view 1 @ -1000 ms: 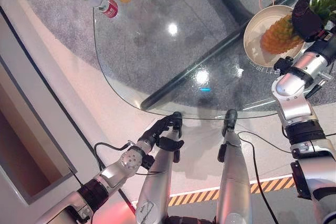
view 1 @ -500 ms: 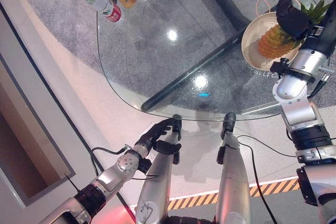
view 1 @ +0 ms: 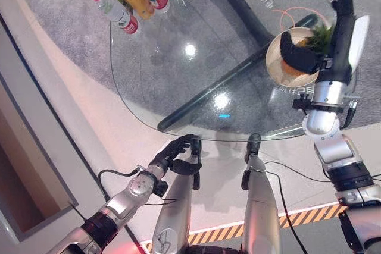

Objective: Pick up the fruit to the plate

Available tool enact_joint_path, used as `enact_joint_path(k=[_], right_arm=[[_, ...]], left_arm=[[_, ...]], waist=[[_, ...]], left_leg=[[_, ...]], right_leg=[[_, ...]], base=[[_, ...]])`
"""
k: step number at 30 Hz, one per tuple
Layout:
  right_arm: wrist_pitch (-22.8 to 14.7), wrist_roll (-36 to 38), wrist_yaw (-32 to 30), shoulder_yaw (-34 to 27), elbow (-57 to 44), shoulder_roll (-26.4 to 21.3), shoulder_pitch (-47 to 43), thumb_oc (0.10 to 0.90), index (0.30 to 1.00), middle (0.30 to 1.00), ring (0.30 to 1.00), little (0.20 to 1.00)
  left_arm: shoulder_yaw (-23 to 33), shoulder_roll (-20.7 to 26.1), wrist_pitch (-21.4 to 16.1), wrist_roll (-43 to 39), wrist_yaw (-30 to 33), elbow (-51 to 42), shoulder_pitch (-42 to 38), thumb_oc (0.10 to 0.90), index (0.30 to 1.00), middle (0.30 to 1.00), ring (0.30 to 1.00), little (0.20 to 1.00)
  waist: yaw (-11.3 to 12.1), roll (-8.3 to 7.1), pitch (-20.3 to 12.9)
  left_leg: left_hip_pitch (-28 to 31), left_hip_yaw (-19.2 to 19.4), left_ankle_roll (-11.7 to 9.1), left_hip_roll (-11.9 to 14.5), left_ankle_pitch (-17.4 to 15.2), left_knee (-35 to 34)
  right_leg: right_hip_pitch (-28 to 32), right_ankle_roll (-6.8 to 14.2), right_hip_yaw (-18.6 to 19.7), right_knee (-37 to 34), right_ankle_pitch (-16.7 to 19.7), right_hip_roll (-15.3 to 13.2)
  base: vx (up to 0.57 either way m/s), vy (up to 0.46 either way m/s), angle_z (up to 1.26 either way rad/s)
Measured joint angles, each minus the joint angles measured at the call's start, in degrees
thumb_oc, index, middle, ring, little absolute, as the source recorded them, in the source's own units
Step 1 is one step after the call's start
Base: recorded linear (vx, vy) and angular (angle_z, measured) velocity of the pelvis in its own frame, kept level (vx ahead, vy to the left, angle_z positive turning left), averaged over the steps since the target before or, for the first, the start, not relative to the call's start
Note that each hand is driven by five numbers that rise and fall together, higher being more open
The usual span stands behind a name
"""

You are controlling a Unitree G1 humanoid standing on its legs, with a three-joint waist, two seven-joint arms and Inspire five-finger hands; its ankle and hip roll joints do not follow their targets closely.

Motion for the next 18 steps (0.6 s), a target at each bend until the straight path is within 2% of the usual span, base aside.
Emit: enact_joint_path(k=[2,6,12,13,18], right_arm=[[0.01,-0.07,2.48,1.28,-1.68,0.20,1.80,0.800,0.900,0.900,0.900,0.900],[0.00,0.46,8.02,2.18,-3.41,0.64,5.31,0.800,0.900,0.900,0.900,0.900],[-0.06,4.34,16.07,4.96,-5.86,2.08,13.36,0.800,0.900,0.900,0.900,0.900],[-0.06,4.34,16.07,4.96,-5.86,2.08,13.36,0.800,0.900,0.900,0.900,0.900],[0.05,11.90,23.61,6.95,-6.15,7.11,23.50,0.800,0.900,0.900,0.900,0.900]], left_arm=[[0.71,-0.05,-0.80,-0.03,0.00,0.27,1.40,0.800,0.900,0.900,0.900,0.900],[1.70,-1.96,-3.81,-1.13,-0.95,4.10,2.19,0.800,0.900,0.900,0.900,0.900],[3.83,-5.05,-5.20,-1.91,-2.34,8.62,6.03,0.800,0.900,0.900,0.900,0.900],[3.83,-5.05,-5.20,-1.91,-2.34,8.62,6.03,0.800,0.900,0.900,0.900,0.900],[8.42,-8.27,-6.41,-1.88,-5.04,12.61,12.33,0.800,0.900,0.900,0.900,0.900]], waist=[[-0.85,-0.53,-0.03],[-0.81,-1.02,0.01],[-1.05,-2.02,-0.23],[-1.05,-2.02,-0.23],[-2.76,-4.41,-2.25]], left_leg=[[2.46,0.06,-0.01,0.00,-0.09,-1.13],[7.68,0.27,-0.25,0.50,-0.22,-3.09],[16.71,0.90,-0.79,1.46,0.02,-8.18],[16.71,0.90,-0.79,1.46,0.02,-8.18],[23.38,1.38,-1.43,2.58,0.28,-12.86]], right_leg=[[2.52,0.30,-0.04,-1.14,-0.17,0.04],[7.58,0.41,-0.05,-3.30,0.06,0.64],[15.83,0.29,-0.12,-7.55,0.14,1.73],[15.83,0.29,-0.12,-7.55,0.14,1.73],[21.56,0.11,-0.14,-11.12,0.29,2.92]], base=[[0.00,-0.084,-0.05],[0.00,-0.074,-0.06],[0.03,-0.047,-0.08],[0.02,-0.026,-0.08],[0.05,-0.050,-0.10]])
